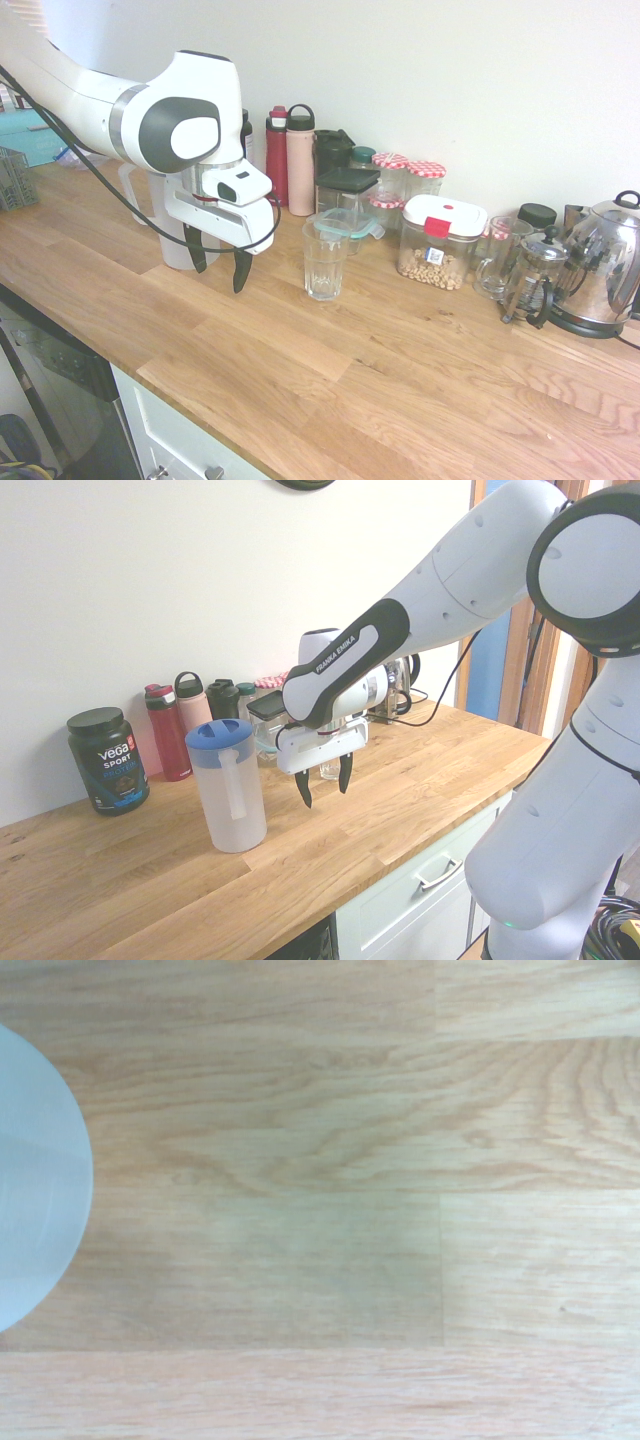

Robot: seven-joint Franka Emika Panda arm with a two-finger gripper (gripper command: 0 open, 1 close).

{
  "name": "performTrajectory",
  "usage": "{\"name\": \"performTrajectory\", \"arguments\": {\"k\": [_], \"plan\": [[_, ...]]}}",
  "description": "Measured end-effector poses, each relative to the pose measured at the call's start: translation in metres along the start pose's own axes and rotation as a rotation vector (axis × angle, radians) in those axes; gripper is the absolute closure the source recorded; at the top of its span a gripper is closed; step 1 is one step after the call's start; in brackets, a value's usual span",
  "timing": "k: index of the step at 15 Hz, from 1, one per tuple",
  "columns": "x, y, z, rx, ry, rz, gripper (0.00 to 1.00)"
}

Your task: Pour me some water

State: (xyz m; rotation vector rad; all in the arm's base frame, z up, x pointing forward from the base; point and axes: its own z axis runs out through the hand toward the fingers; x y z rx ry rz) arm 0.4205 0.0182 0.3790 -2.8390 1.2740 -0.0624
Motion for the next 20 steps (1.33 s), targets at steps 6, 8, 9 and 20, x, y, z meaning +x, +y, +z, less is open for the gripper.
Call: {"name": "performTrajectory", "arguments": {"k": [6,8,9,20], "plan": [[-0.028,-0.003,-0.031,0.0,0.018,0.018,0.0],[-0.063,0.0,-0.062,-0.004,0.033,0.052,0.0],[-0.081,0.002,-0.075,-0.005,0.045,0.085,0.0],[-0.215,-0.066,-0.129,0.208,0.285,0.171,0.0]]}}
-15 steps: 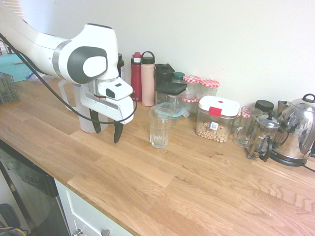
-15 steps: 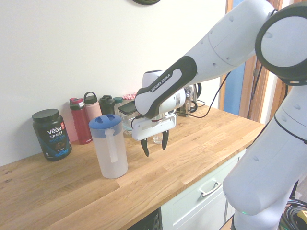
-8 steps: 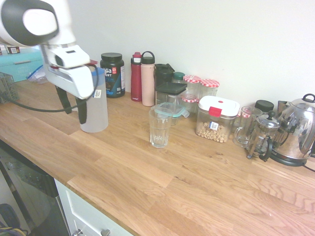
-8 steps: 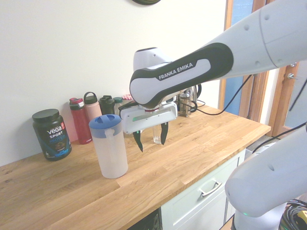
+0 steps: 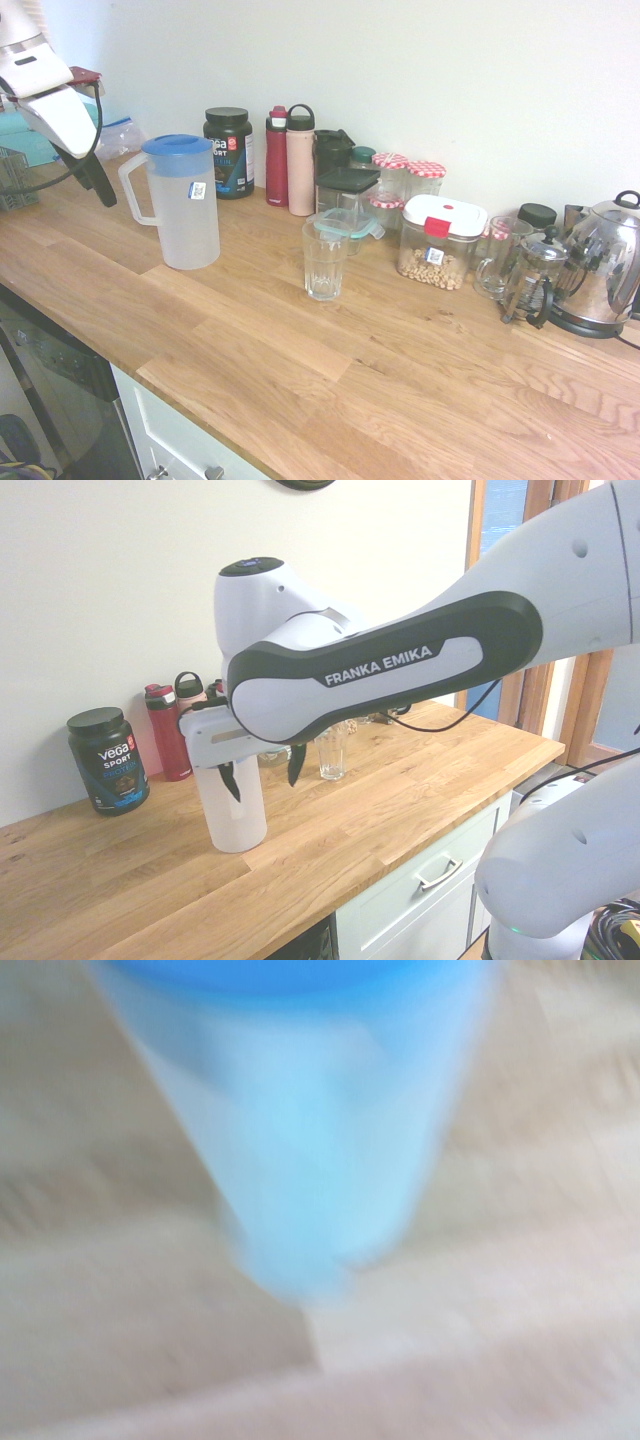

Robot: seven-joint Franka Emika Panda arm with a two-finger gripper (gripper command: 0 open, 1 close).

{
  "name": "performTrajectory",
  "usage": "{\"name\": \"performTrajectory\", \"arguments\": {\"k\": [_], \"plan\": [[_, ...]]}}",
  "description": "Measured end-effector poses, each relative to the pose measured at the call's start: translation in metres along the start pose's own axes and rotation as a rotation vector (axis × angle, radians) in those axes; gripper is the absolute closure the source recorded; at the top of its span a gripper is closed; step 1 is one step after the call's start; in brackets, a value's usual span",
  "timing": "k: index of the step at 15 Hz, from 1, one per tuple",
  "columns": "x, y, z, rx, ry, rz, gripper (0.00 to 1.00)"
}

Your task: Pour me some water

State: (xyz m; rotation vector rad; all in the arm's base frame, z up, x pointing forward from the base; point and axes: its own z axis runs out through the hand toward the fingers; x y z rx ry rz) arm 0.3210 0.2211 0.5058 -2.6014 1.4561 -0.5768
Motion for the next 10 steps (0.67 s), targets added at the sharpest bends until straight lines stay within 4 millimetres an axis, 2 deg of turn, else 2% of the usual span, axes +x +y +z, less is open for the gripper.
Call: {"name": "performTrajectory", "arguments": {"k": [2,5,6,10], "plan": [[0.005,-0.024,0.011,0.017,0.032,-0.011,0.0],[0.008,-0.047,0.025,0.007,0.068,-0.005,0.0],[0.008,-0.052,0.03,0.004,0.08,0.003,1.0],[0.01,-0.056,0.051,-0.008,0.09,0.047,1.0]]}}
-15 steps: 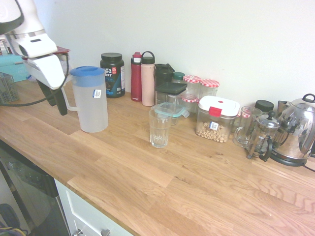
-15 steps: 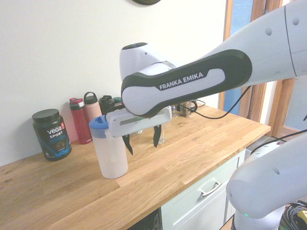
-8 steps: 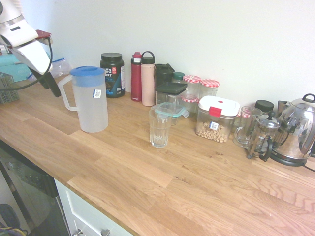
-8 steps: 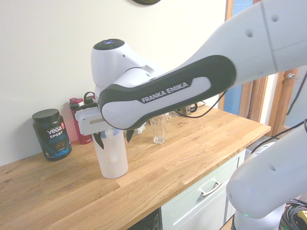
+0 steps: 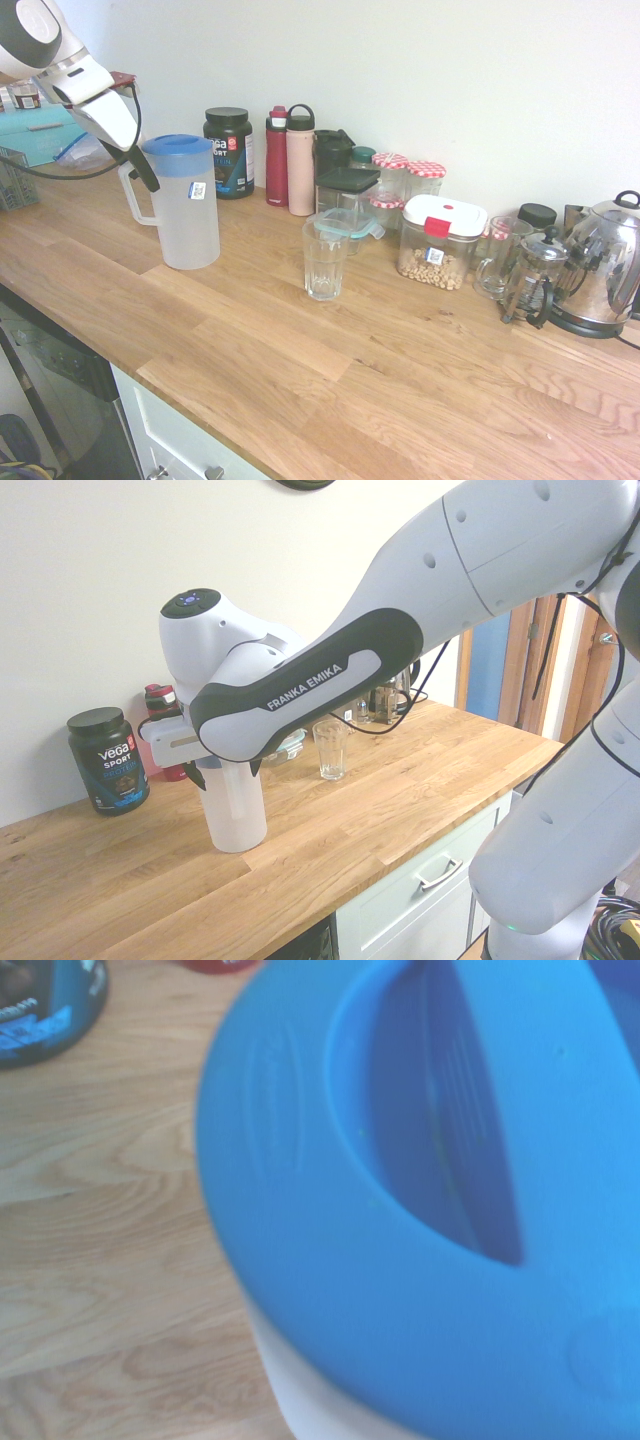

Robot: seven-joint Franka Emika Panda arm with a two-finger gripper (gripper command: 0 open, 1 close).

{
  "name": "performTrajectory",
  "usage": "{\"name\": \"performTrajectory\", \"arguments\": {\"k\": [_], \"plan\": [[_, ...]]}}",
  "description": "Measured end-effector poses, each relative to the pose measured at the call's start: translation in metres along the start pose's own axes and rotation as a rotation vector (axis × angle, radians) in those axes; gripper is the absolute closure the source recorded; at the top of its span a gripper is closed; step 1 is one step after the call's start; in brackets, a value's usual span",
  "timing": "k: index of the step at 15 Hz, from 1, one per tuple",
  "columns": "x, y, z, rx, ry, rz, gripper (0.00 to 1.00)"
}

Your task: Pour me some water

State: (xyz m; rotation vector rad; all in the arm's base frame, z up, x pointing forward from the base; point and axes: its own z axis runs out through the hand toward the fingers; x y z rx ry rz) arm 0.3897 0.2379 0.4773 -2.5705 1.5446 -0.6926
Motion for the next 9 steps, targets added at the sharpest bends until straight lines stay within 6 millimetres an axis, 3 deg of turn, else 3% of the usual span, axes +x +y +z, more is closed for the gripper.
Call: {"name": "performTrajectory", "arguments": {"k": [9], "plan": [[0.0005,-0.0006,0.0009,0.018,-0.021,0.039,1.0]]}}
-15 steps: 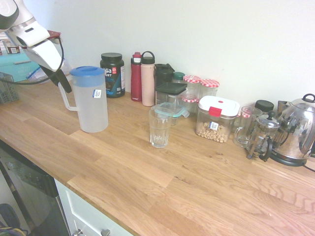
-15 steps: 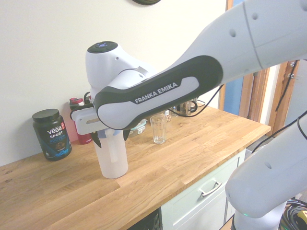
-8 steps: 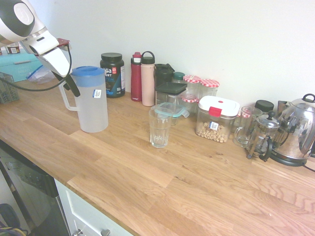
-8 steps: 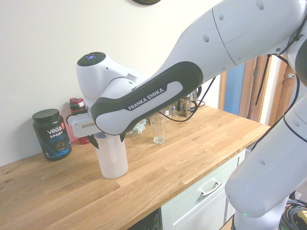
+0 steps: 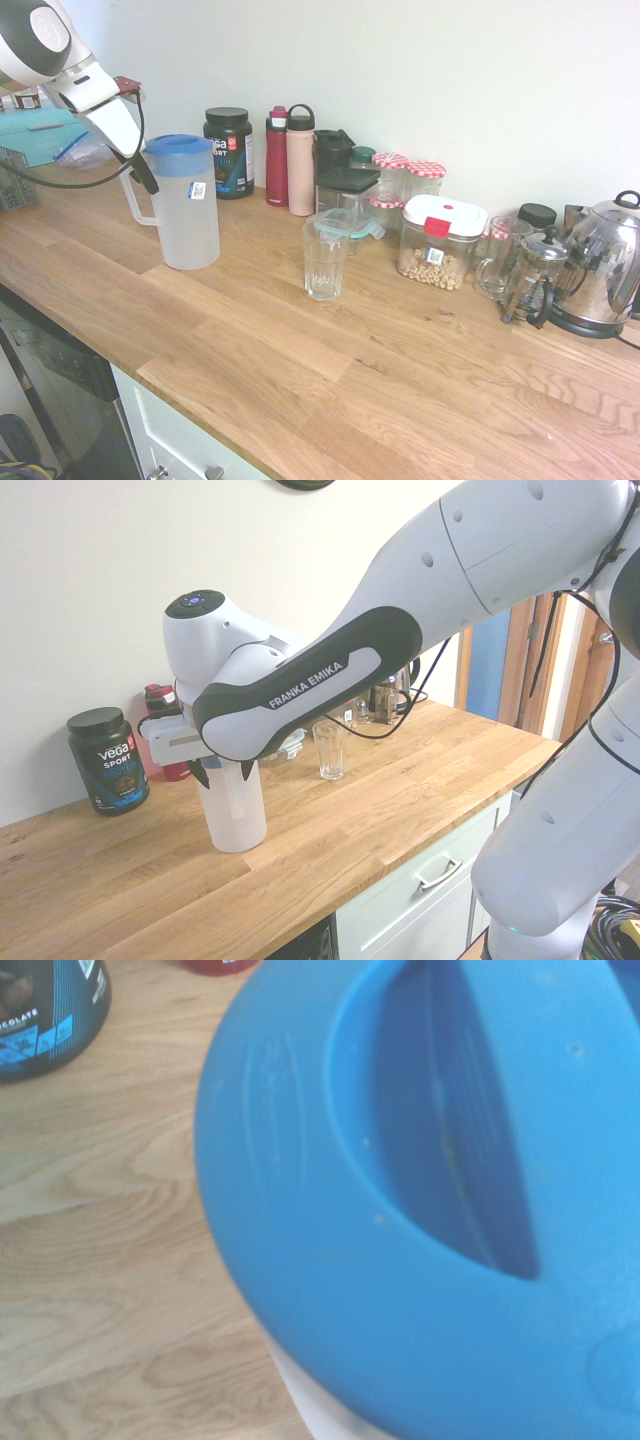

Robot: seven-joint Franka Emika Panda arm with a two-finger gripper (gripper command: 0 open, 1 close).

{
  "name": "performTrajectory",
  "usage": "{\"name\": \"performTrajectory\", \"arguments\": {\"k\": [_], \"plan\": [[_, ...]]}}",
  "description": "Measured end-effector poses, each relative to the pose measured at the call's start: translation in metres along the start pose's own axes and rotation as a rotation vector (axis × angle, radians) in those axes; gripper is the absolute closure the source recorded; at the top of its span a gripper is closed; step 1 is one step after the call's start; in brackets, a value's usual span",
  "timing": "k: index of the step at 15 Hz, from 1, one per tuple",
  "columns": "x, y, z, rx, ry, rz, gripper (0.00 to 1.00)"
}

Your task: Pour me some water

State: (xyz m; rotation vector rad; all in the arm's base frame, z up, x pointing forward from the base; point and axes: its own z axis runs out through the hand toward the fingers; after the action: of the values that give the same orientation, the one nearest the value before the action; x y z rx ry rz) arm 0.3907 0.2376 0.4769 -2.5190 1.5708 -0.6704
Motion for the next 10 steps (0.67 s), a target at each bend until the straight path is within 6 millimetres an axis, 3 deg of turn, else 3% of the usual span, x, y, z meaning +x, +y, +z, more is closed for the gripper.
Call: {"name": "performTrajectory", "arguments": {"k": [5,10], "plan": [[-0.0054,0.0007,-0.0007,0.007,-0.007,0.002,1.0],[0.0014,0.0027,0.0009,0.008,-0.013,0.014,1.0]]}}
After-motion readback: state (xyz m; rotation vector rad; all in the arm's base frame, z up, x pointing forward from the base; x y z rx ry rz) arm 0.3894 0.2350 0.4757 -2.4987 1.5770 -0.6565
